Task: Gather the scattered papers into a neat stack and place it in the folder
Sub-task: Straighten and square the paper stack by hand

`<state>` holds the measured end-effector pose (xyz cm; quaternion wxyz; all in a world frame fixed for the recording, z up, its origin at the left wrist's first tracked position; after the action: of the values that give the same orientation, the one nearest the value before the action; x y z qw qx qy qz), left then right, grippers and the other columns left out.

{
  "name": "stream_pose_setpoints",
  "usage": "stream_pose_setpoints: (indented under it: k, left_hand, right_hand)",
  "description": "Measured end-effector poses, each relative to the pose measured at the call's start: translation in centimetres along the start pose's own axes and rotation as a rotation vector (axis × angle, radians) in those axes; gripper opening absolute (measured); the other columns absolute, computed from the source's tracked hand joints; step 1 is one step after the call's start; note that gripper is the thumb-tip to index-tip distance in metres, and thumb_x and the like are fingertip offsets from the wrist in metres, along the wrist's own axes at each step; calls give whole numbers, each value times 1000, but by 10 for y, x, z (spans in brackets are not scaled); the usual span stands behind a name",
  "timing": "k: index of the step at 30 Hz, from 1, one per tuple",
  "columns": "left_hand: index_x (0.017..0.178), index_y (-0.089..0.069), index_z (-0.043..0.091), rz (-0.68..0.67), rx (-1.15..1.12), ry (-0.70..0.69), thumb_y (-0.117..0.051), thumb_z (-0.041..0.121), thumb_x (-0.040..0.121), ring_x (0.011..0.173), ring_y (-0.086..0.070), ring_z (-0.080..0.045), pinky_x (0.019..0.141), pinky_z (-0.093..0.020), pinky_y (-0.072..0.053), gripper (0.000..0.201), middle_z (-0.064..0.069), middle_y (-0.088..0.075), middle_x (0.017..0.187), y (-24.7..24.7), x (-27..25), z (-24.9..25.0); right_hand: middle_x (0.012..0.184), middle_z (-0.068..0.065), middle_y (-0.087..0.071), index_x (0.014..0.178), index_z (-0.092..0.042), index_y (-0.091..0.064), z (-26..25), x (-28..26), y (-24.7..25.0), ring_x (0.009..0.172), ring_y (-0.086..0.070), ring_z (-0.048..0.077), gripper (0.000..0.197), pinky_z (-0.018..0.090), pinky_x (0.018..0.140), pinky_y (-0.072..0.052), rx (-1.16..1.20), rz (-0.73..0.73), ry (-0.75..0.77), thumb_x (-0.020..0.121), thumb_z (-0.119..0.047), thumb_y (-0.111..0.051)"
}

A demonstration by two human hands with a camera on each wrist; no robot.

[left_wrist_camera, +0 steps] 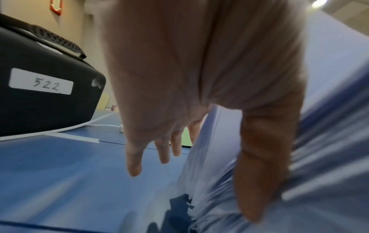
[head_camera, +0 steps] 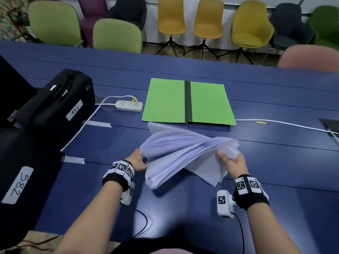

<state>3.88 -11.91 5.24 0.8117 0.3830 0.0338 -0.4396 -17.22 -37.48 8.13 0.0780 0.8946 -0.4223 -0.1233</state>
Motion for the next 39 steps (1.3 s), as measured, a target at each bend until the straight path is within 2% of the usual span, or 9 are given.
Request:
stream_pose_setpoints:
  k: [5, 10, 13, 16, 21, 27, 31, 34, 39]
  left_hand:
    - [126, -51, 13, -208, 77, 94, -79, 18, 64, 114, -58, -16, 85, -13, -41, 68, 2, -59, 113, -15, 0, -32]
    - [145, -28, 25, -30, -290, 29, -88, 25, 56, 129, -44, -6, 109, -31, -37, 108, 13, -47, 139, -11, 7, -40]
    - [128, -53, 21, 89, -499, 56, -78, 23, 67, 118, -58, -18, 91, -32, -49, 66, 8, -63, 113, -2, 15, -29]
    - [82, -70, 28, 54, -698, -19, -76, 43, 53, 72, -63, -6, 71, -30, -48, 33, 12, -69, 77, 12, 8, -2]
    - [134, -49, 16, 91, -693, -149, -78, 32, 66, 125, -54, -13, 104, -35, -44, 76, 1, -58, 134, 42, 15, -17]
    - [109, -53, 3, -94, -842, -9, -54, 9, 86, 103, -56, -25, 90, -40, -47, 24, -19, -55, 111, 34, 19, -36]
    - [115, -62, 8, -186, -899, -65, -90, 36, 54, 99, -69, -19, 89, -37, -55, 73, -6, -71, 110, 24, -5, -8]
    - [112, -61, 19, -52, -869, -191, -91, 45, 45, 98, -70, -7, 81, -21, -56, 77, 7, -74, 106, 28, -13, 25]
    - [101, -59, 31, 302, -740, -239, -65, 4, 86, 80, -66, 10, 74, -11, -53, 31, 15, -69, 92, 31, -6, 53]
  right_hand:
    - [74, 1, -65, 78, -18, -63, -34, 1, 2, 75, -61, 20, 9, 23, 70, -50, -71, 145, 109, 82, -12, -69]
    - [48, -21, -59, 66, -24, -58, -77, 1, 12, 47, -49, -8, 29, 13, 56, -42, -80, -1, 193, 84, -3, -65]
    - [48, -21, -58, 65, -18, -59, -90, 0, 16, 47, -49, -6, 27, 9, 52, -42, -23, -71, 211, 84, 1, -63]
    - [53, -18, -62, 69, -14, -62, -93, 0, 18, 54, -55, 1, 22, 18, 58, -47, -22, -100, 204, 85, 0, -64]
    - [60, -15, -70, 65, -24, -75, -93, -2, 23, 56, -64, -2, 38, 13, 58, -52, 70, -203, 195, 83, 5, -61]
    - [57, -15, -68, 63, -16, -69, -83, 4, 22, 53, -61, 0, 26, 17, 57, -51, 75, -64, 176, 84, 0, -65]
    - [48, -15, -60, 66, -18, -60, -78, 10, 19, 44, -50, -4, 23, 17, 54, -45, 62, 78, 166, 85, -5, -64]
    - [50, -18, -61, 68, -19, -61, -80, 9, 10, 47, -52, -6, 23, 19, 58, -47, 109, 130, 190, 85, -4, -64]
    - [63, -22, -69, 74, -21, -66, -72, 5, -5, 61, -62, -8, 18, 9, 65, -51, 227, 190, 217, 84, -7, -67]
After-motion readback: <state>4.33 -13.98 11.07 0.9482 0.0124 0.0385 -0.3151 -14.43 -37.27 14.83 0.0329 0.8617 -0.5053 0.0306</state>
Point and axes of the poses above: each hand's wrist, its own x-axis towards the middle knuckle, its own y-axis out of the back of the hand, z = x × y, the point moved 3 cm from there along x, towards the middle knuckle
